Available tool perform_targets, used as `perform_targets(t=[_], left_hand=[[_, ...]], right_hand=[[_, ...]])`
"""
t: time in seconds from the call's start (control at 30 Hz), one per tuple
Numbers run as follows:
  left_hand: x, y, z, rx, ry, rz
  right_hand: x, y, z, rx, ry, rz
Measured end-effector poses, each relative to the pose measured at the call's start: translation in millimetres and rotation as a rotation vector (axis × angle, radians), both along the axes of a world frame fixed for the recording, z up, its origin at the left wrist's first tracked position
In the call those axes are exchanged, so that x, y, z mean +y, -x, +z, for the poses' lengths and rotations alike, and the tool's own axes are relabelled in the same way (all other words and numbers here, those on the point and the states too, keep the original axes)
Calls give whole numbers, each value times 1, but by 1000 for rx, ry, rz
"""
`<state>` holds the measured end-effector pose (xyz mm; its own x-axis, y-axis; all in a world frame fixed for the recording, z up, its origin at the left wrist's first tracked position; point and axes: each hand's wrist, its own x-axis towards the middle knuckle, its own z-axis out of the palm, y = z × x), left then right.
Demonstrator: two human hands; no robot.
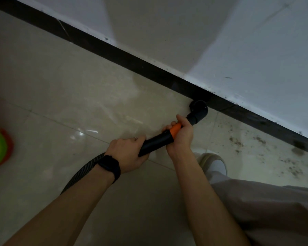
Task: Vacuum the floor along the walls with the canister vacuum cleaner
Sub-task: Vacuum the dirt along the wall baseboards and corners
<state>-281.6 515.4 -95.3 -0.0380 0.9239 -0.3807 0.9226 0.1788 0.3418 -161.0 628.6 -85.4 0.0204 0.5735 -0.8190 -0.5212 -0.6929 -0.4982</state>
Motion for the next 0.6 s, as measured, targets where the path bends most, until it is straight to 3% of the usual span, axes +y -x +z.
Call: perform_targets(t=[0.27,0.6], left_hand=[[-34,37,7,-101,49,170],[-74,25,56,-20,282,-42]], right_hand=[[-12,41,-4,-1,-3,130],[-76,17,21,-124,219,-103]])
